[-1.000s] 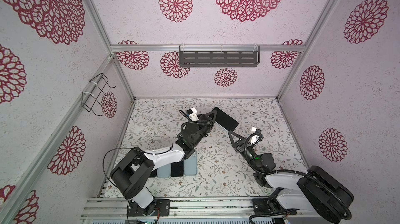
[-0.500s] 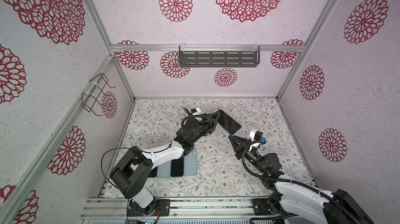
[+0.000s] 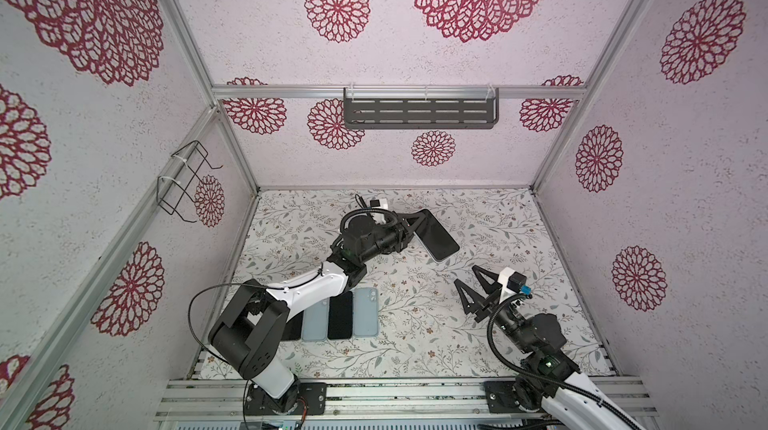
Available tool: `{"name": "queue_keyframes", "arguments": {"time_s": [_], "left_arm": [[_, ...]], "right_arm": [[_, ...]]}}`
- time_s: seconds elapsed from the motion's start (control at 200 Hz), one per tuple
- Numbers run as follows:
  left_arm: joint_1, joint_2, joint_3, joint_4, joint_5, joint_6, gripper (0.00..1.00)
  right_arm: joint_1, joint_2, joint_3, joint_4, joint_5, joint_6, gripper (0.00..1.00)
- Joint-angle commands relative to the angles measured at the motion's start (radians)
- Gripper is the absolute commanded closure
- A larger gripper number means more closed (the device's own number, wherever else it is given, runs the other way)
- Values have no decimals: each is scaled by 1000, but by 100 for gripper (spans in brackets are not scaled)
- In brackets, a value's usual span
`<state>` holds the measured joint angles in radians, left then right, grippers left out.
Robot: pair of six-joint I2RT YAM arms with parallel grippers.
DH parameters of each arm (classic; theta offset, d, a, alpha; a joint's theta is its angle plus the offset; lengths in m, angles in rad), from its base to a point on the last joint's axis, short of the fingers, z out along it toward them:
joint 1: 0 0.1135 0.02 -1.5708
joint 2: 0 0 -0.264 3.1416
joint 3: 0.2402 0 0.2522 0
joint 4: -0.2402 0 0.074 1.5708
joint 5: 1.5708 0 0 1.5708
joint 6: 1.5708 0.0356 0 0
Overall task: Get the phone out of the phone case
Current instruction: 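Open right gripper and draw it back while left gripper holds the phone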
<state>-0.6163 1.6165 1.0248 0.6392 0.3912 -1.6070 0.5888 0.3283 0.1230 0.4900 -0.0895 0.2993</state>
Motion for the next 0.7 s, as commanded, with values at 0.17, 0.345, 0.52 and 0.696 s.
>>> {"name": "queue_keyframes", "arguments": {"time_s": [0.17,0.345,0.52,0.696], "left_arm": [[109,41,167,-72,517,176,100],[122,39,167,-129,528,184,100],[127,54,119,-37,517,71,100],[133,67,77,18,500,-12,100]], "right_arm": [[-125,130,158,-43,-368,337,10],[-135,357,111,410,-472,618,14],[-135,536,111,701,-503,791,20],[-135,600,110,824,-501,855,23]]}}
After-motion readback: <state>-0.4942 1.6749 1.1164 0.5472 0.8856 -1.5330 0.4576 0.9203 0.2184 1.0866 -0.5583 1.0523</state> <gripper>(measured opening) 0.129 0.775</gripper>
